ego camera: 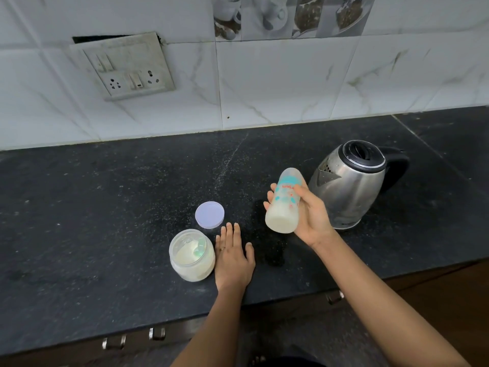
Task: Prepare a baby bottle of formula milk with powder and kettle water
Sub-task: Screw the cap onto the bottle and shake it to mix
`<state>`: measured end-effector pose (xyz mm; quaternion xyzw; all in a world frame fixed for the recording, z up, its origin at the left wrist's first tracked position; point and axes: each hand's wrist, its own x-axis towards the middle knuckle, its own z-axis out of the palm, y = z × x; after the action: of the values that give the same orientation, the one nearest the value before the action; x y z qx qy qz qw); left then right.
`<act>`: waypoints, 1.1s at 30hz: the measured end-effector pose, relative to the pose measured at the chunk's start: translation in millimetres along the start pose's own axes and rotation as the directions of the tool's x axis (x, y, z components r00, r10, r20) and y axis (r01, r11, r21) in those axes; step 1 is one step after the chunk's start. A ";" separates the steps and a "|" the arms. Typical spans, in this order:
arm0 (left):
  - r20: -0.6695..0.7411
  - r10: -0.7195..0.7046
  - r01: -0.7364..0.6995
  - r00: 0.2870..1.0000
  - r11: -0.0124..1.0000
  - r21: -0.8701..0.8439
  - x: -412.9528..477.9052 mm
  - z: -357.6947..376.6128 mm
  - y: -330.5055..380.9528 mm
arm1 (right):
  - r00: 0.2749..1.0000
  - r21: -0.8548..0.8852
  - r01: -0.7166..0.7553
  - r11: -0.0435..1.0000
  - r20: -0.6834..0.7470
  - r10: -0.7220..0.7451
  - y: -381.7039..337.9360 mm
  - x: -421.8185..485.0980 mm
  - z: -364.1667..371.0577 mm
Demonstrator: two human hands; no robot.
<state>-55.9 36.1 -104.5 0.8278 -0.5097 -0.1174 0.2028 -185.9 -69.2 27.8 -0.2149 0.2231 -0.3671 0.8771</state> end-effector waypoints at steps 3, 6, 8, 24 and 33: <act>-0.006 0.002 -0.002 1.000 1.000 -0.013 -0.3 -0.2 -0.4 | 0.992 -0.020 -0.028 0.999 -0.125 0.025 -0.5 5.6 4.4; -0.008 -0.001 0.001 1.000 1.000 -0.009 -0.3 -0.4 0.1 | 0.990 -0.141 0.006 0.990 -0.138 -0.026 -2.5 11.8 1.3; -0.013 -0.001 0.001 1.000 1.000 -0.008 -0.1 -0.3 0.4 | 0.993 -0.283 0.055 0.958 -0.086 -0.083 -5.8 15.4 2.7; 0.005 -0.005 0.005 1.000 1.000 -0.004 0.2 -0.2 0.2 | 0.969 -0.936 0.245 0.252 0.239 -0.052 -20.5 26.0 -20.7; -0.023 0.002 -0.002 1.000 1.000 0.004 -0.5 0.8 1.2 | 0.970 -0.957 0.240 0.164 0.229 -0.084 -5.1 16.8 -42.4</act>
<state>-57.4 35.9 -104.8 0.8289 -0.5085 -0.1067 0.2072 -201.4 -94.0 -7.7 -0.7689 0.3273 -0.2170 0.5045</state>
